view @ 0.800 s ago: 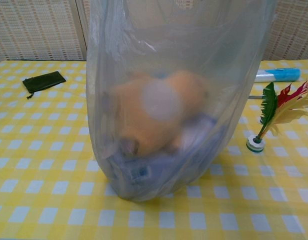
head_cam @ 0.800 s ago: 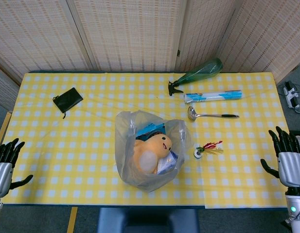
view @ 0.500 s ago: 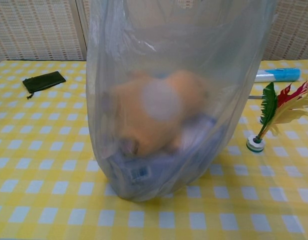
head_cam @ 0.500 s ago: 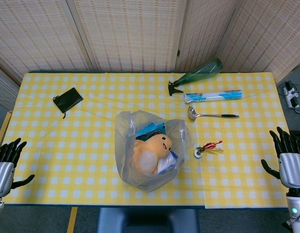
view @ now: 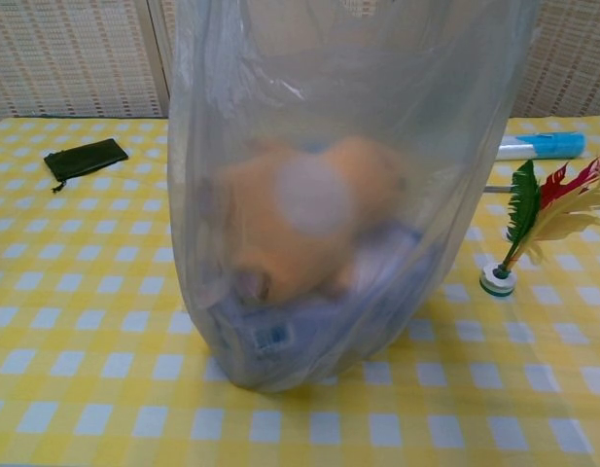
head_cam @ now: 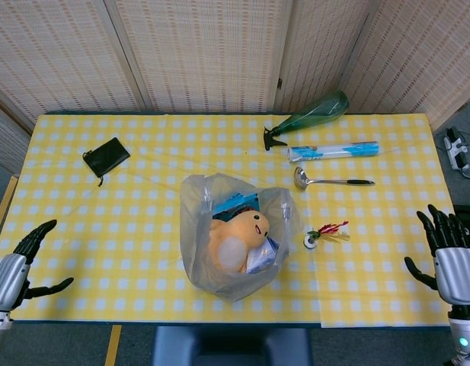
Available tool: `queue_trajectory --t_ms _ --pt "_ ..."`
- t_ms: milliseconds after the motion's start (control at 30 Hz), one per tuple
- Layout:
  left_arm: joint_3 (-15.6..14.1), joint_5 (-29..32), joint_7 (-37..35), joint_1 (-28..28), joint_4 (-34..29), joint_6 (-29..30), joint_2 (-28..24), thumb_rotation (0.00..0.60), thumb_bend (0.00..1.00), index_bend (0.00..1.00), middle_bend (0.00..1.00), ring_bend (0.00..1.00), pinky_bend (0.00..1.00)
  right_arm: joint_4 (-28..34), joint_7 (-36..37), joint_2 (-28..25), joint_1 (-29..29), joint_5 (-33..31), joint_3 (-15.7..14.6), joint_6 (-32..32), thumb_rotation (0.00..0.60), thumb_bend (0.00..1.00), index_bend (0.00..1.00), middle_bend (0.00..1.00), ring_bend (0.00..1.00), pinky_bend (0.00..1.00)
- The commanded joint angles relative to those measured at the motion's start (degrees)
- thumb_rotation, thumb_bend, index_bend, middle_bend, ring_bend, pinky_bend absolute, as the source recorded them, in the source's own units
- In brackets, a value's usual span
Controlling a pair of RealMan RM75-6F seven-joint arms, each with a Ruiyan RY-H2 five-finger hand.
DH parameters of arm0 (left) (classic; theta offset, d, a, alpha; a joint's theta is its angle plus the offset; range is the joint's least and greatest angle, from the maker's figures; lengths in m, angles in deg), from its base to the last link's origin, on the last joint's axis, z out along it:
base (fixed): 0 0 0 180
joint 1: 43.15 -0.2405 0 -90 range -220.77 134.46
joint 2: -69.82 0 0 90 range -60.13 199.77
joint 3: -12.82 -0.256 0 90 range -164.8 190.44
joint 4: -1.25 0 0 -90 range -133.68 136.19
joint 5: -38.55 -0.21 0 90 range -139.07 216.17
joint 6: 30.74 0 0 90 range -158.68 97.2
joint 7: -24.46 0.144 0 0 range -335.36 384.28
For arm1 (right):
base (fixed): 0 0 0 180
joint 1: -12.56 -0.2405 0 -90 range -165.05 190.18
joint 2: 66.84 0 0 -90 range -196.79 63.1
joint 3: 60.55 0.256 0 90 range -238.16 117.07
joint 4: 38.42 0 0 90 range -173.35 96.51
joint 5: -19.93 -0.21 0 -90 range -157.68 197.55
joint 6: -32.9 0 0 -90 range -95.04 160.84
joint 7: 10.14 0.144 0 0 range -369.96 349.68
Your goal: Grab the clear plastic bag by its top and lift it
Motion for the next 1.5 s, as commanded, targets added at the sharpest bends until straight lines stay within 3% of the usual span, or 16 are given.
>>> queue_trajectory --t_ms 33,200,300,700,1000,1500 --pt "-2.0 -5.2 -11.4 3.0 -3.4 0.3 -4.7 0.600 0.16 0.02 0.11 0.10 0.19 0.2 -0.1 -0.1 0.1 0.8 -0.5 -0.3 0.600 0.31 0.00 0.00 0.00 0.00" --pt "-3.1 -7.5 -21.4 6.1 -7.5 -1.2 -9.1 0.600 0.16 0.00 0.08 0.07 0.19 0.3 0.0 -0.2 0.1 2.0 -1.1 -0.4 0.600 0.31 0.00 0.00 0.00 0.00" --pt "-2.9 -8.8 -23.3 7.8 -9.4 -1.2 -11.0 0.600 0.16 0.00 0.08 0.07 0.16 0.4 0.5 -0.4 0.2 2.7 -1.4 -0.4 0.600 0.31 0.00 0.00 0.00 0.00" --pt "-0.1 -8.3 -14.3 13.3 -16.5 -5.8 -10.8 0.600 0.13 0.00 0.08 0.05 0.09 0.6 1.4 -1.1 1.4 5.2 -3.1 -2.3 0.600 0.31 0.00 0.00 0.00 0.00" --pt "2.6 -6.6 -4.9 17.4 -18.1 -9.9 -6.9 0.600 0.12 0.02 0.08 0.05 0.06 -1.2 5.9 -2.7 2.7 4.8 -3.4 -3.8 0.600 0.31 0.00 0.00 0.00 0.00" --pt "5.9 -5.2 1.0 25.6 -21.7 -17.4 -3.2 0.600 0.12 0.02 0.08 0.06 0.06 -1.2 6.6 -3.0 4.3 5.6 -3.9 -5.7 0.600 0.31 0.00 0.00 0.00 0.00"
